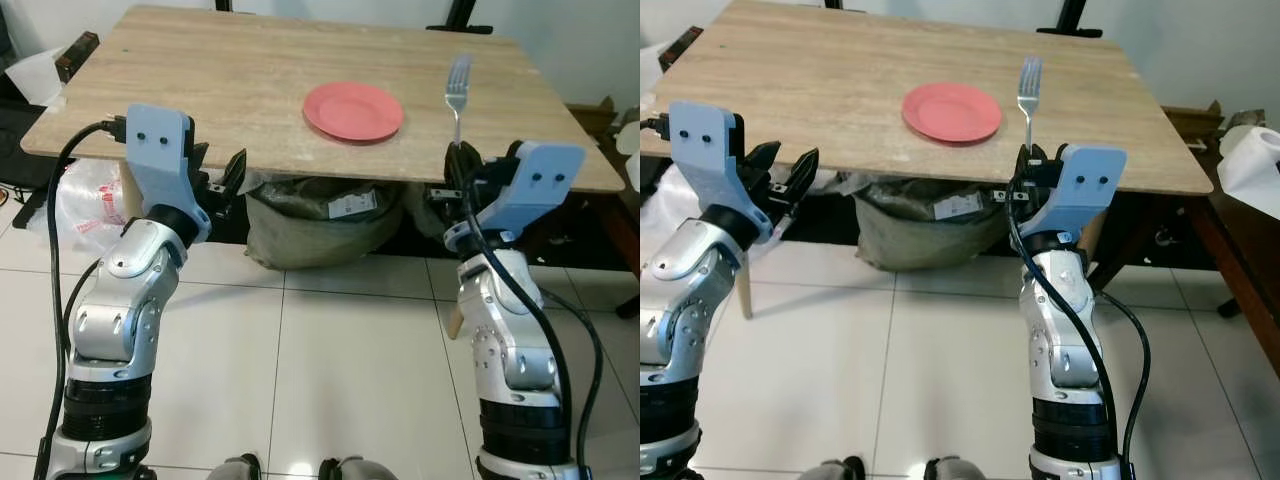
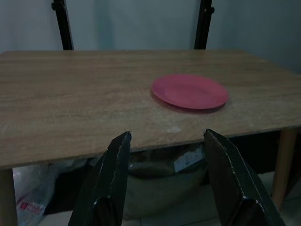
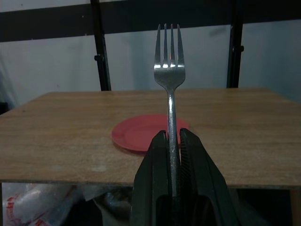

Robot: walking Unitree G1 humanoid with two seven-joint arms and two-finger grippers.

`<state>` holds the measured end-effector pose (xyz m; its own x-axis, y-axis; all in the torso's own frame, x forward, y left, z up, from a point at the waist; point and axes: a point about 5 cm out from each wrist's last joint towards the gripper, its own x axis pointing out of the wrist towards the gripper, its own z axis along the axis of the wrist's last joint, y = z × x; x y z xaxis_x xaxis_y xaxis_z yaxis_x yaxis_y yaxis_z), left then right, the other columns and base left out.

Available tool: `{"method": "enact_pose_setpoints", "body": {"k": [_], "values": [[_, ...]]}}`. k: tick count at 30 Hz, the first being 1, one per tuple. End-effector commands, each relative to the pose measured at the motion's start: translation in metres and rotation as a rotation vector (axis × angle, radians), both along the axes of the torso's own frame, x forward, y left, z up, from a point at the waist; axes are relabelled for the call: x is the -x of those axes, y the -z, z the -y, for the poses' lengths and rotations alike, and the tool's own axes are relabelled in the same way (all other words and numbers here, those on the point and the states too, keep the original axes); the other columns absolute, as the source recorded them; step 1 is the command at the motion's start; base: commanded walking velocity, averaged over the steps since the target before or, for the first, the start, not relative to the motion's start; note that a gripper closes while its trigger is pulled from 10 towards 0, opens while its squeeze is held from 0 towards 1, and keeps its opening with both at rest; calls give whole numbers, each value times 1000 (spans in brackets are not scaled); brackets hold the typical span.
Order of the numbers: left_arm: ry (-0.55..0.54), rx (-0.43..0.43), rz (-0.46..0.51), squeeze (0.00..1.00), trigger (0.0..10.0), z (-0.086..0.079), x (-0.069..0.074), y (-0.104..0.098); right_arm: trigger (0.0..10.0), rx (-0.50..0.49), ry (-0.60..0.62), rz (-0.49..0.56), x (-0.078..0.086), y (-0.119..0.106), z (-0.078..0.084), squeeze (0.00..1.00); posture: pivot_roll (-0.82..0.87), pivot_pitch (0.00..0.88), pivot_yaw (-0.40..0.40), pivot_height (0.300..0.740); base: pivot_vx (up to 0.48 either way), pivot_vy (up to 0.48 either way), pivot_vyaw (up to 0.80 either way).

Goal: Setting the table

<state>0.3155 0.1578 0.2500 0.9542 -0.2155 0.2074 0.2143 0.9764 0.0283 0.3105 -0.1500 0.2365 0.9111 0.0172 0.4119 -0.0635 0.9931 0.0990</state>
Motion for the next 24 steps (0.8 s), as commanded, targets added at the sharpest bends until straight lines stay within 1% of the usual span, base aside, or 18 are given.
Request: {"method": "enact_pose_setpoints", "body": {"k": [1,6,9,13,19,20,21,24], "values": [[-8,-2,-25,0,10000,-1,-2,3,10000,-1,9,-9,1,2,3,0,-82,73,23,740,0,0,0],[-22,-11,-10,0,10000,-2,-2,2,10000,0,8,-9,1,2,3,0,-82,72,23,740,0,0,0],[-29,-9,-12,0,10000,-3,-3,2,10000,0,9,-11,1,2,3,0,-84,75,22,740,269,0,0],[-29,-16,-7,0,10000,-3,-2,2,10000,2,10,-16,1,3,3,0,-85,75,22,740,0,0,0],[-33,-16,-2,0,10000,-3,-3,2,10000,-4,10,-24,1,4,3,0,-85,75,22,740,340,0,0],[-31,-15,-2,0,10000,-3,-3,2,10000,-15,12,-27,0,5,4,0,-85,75,22,740,480,0,-800],[-29,-22,1,0,10000,-2,-3,2,10000,-31,19,-29,0,4,6,0,-86,79,24,740,0,0,-800],[-15,-10,-1,0,10000,-1,-2,1,10000,-32,27,-29,0,4,8,0,-87,81,26,740,0,0,-800]]}}
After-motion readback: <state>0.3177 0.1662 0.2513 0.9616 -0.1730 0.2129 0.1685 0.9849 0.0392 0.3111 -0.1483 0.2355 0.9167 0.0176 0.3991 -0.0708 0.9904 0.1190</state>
